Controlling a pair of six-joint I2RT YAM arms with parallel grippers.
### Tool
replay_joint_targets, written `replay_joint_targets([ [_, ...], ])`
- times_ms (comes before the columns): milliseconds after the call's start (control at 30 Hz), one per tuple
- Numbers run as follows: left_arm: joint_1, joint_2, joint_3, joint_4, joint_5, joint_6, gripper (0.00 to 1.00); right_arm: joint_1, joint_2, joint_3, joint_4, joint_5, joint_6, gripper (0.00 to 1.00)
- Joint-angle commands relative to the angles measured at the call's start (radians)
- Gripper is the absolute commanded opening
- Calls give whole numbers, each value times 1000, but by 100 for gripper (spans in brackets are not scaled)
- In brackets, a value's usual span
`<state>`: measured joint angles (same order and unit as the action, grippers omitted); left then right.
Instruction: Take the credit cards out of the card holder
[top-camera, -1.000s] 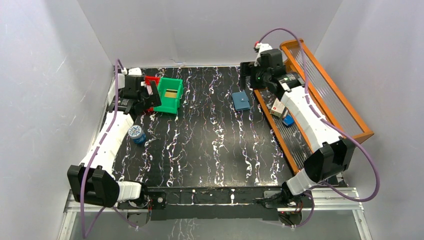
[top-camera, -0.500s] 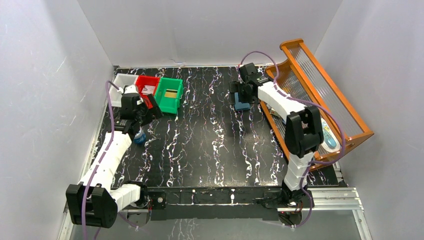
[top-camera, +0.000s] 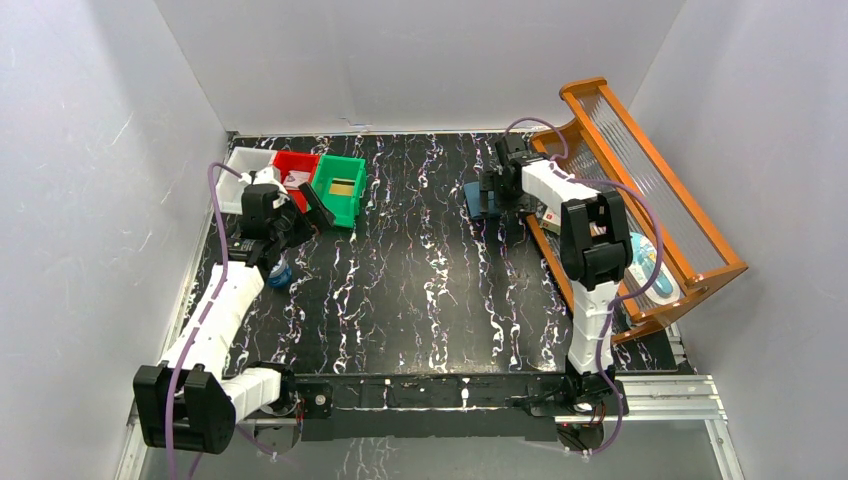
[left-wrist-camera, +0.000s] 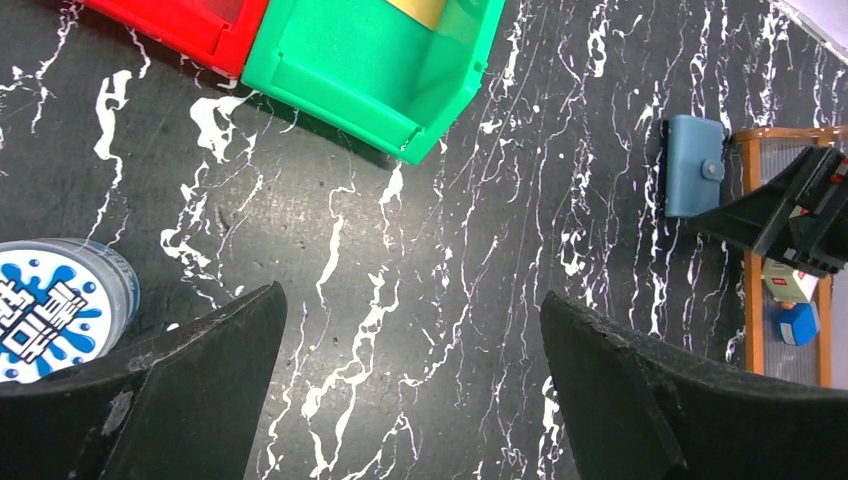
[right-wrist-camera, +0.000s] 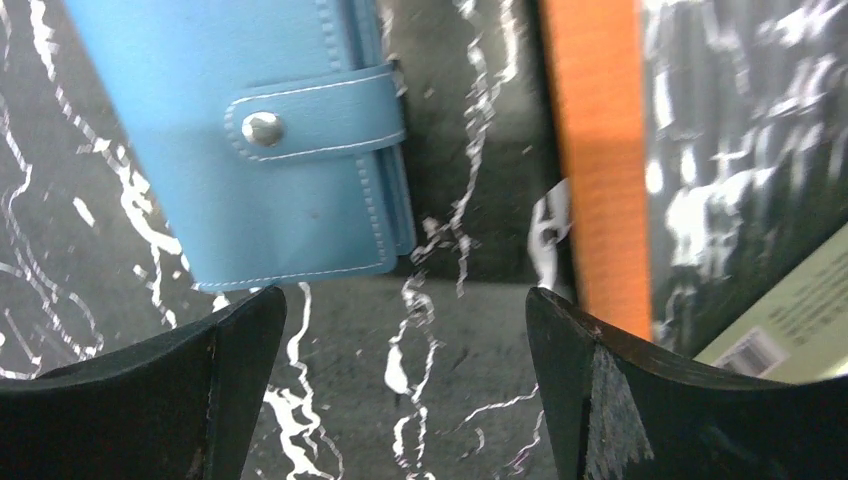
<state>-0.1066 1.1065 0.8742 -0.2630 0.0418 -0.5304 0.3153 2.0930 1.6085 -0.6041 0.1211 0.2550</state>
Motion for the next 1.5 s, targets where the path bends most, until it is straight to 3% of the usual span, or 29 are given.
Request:
replay_joint_targets([
  [0, 7, 0, 2, 31, 53, -10, 98, -33, 34, 83, 16, 37, -22, 98],
  [300, 8, 46, 19, 20, 97, 23, 98, -89, 64, 129, 13, 156, -26, 98],
  [600, 8, 194, 101, 13, 112, 95, 98, -111, 15, 119, 35, 100, -28, 99],
  [967, 8, 479, 326, 39, 178, 148, 94, -105, -39, 122, 130, -220, 55, 98],
  [1200, 0, 659, 509, -36, 242, 165, 90, -78, 92, 273, 134, -262, 66, 98],
  [1467, -7, 652, 514, -76, 276, 199, 90, -33, 275, 462, 28, -126, 2, 98],
])
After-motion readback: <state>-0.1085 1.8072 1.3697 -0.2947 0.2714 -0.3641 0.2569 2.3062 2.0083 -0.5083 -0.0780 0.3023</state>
